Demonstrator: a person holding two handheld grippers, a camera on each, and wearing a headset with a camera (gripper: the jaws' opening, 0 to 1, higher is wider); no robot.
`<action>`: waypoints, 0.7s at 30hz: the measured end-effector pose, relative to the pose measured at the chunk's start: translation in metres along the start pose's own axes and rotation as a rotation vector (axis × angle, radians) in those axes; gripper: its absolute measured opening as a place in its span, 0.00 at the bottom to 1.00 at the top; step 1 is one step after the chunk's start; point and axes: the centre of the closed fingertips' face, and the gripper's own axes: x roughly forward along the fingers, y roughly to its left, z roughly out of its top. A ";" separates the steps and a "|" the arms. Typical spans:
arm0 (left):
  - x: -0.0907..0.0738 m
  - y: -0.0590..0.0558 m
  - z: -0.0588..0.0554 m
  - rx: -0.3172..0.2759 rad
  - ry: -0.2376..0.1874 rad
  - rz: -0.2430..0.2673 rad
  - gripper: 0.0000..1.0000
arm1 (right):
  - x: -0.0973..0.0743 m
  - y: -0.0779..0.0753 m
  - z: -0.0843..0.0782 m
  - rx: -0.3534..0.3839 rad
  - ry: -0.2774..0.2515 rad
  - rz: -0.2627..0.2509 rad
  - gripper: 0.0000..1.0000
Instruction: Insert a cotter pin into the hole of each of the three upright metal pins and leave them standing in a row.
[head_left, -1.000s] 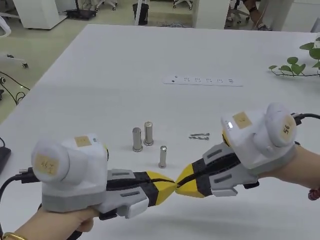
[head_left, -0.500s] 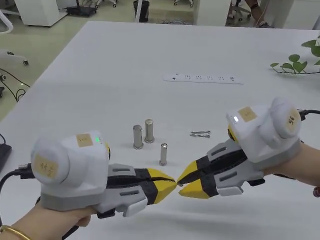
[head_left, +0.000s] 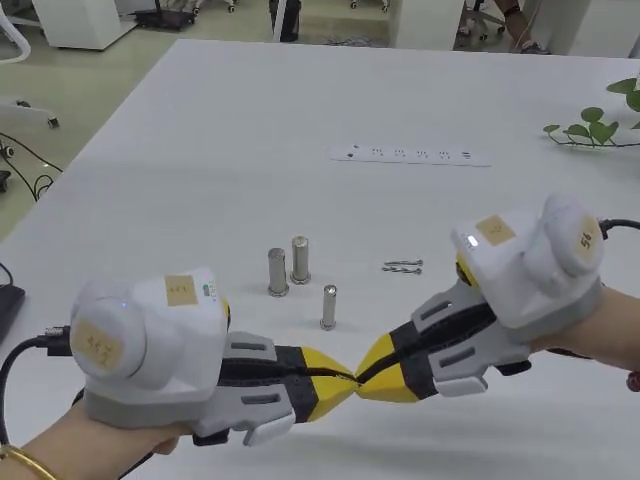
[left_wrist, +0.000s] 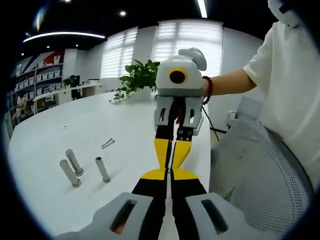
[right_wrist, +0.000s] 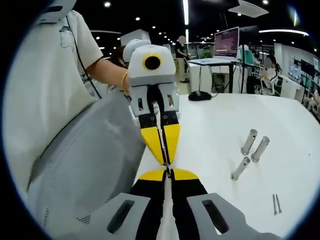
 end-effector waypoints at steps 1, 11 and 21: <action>0.000 0.000 0.000 0.002 0.000 -0.002 0.00 | 0.000 0.001 0.000 -0.002 0.001 0.003 0.06; 0.000 0.000 0.000 0.005 -0.001 -0.003 0.00 | 0.000 0.002 -0.001 -0.017 0.011 0.002 0.05; 0.003 0.005 -0.004 0.004 0.009 0.040 0.02 | 0.000 -0.004 -0.005 -0.030 0.086 -0.033 0.03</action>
